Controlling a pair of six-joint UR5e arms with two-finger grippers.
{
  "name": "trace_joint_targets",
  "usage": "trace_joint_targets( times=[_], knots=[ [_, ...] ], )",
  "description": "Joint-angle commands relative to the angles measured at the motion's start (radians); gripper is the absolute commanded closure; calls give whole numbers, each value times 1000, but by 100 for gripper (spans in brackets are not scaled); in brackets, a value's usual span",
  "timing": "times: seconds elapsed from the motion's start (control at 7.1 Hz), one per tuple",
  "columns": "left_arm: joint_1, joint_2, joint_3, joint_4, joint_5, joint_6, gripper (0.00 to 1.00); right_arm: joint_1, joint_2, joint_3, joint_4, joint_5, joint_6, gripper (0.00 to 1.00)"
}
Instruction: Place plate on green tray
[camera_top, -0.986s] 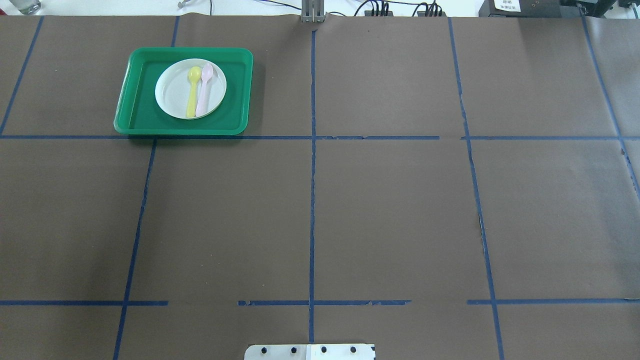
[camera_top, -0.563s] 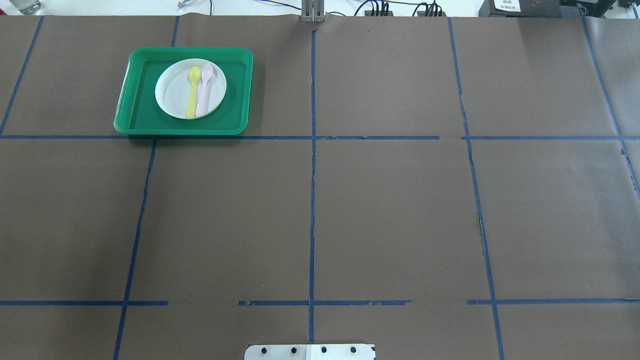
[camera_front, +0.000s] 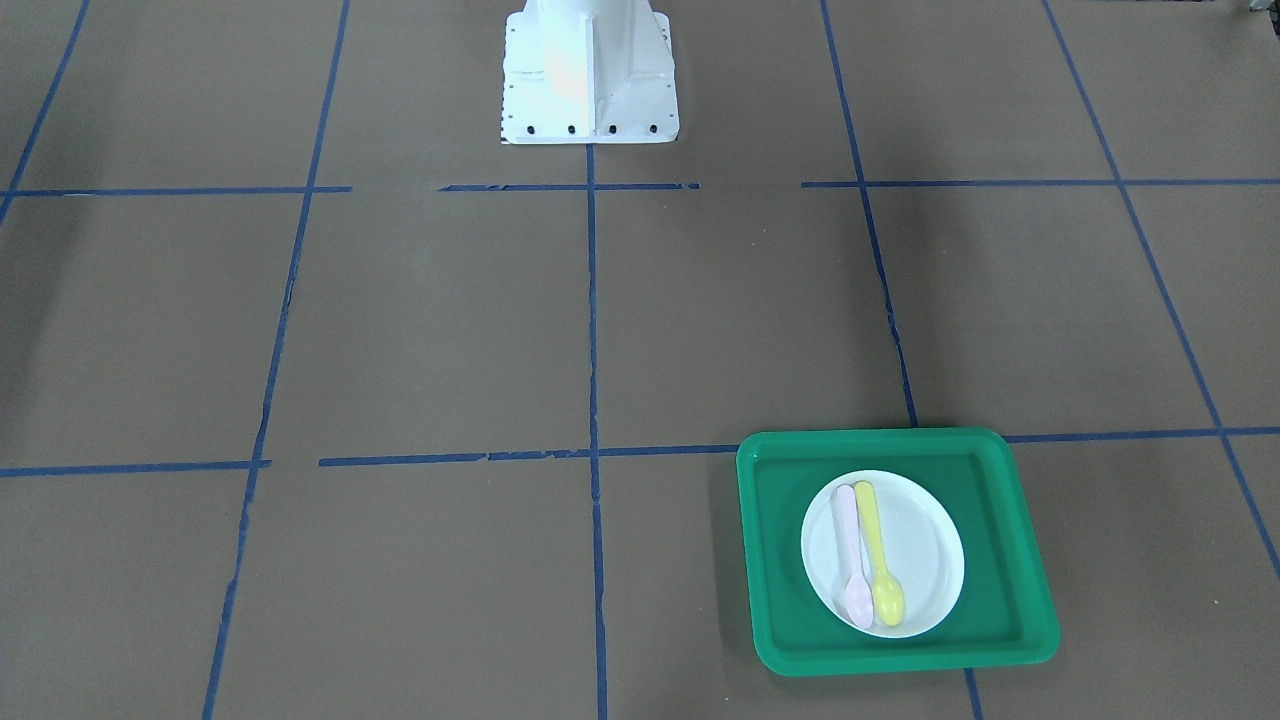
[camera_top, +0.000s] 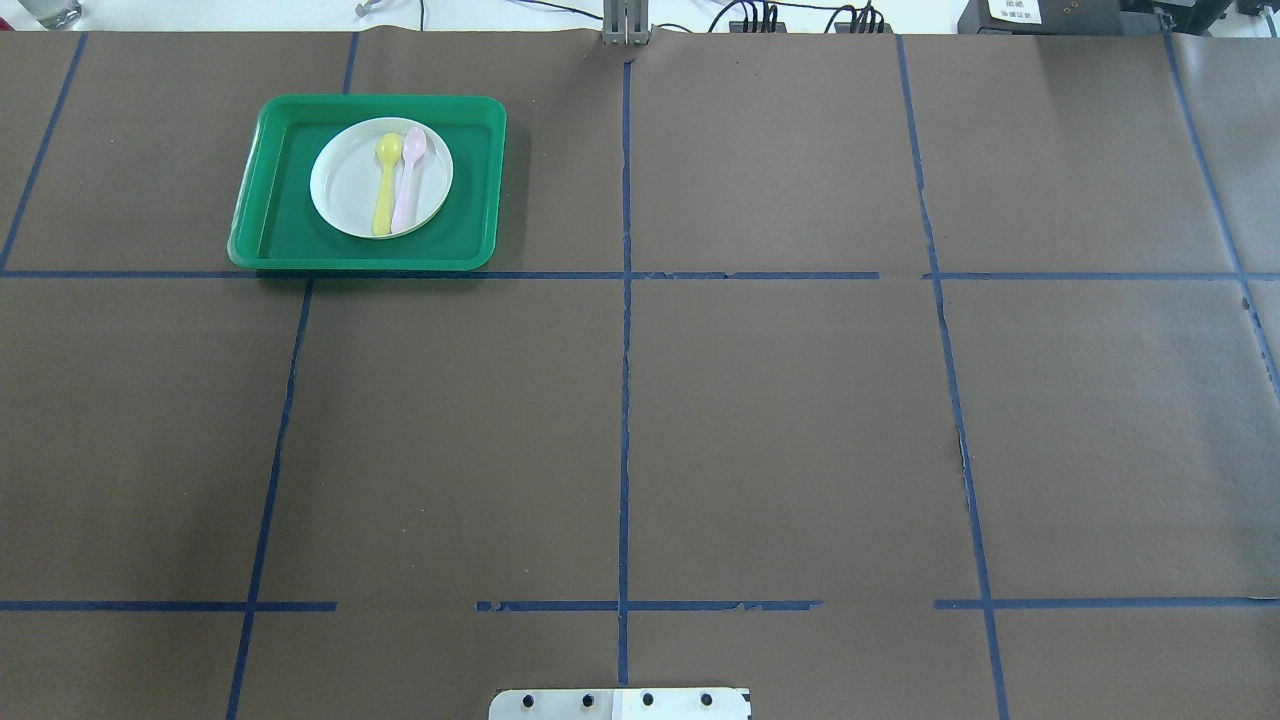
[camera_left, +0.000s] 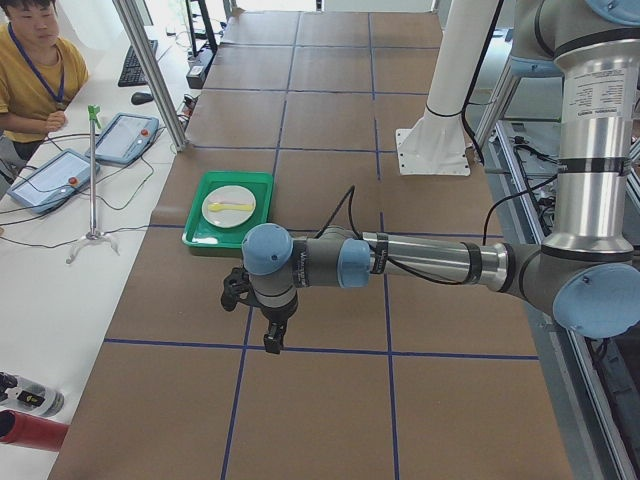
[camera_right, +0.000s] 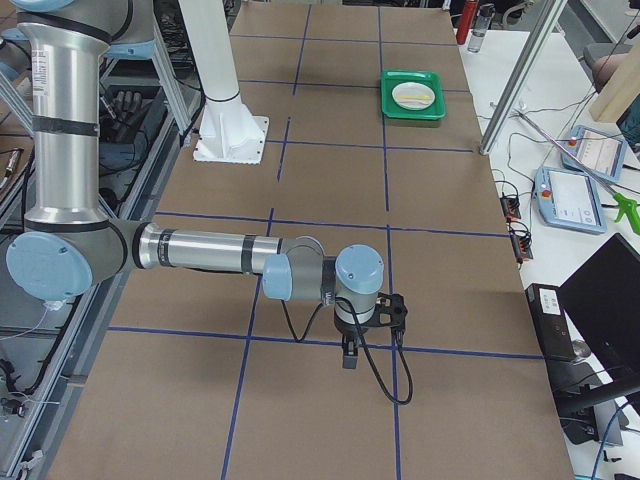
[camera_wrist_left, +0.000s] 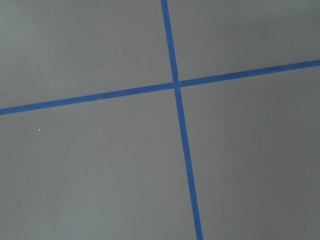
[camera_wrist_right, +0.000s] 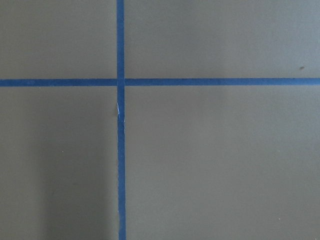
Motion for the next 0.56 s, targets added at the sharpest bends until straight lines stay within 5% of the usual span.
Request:
trace_joint_targets(
  times=[0.0, 0.42],
  knots=[
    [0, 1, -1, 0, 0, 1, 0, 0, 0, 0, 0, -1, 0, 0],
    [2, -7, -21, 32, 0, 0, 0, 0, 0, 0, 0, -1, 0, 0]
  ],
)
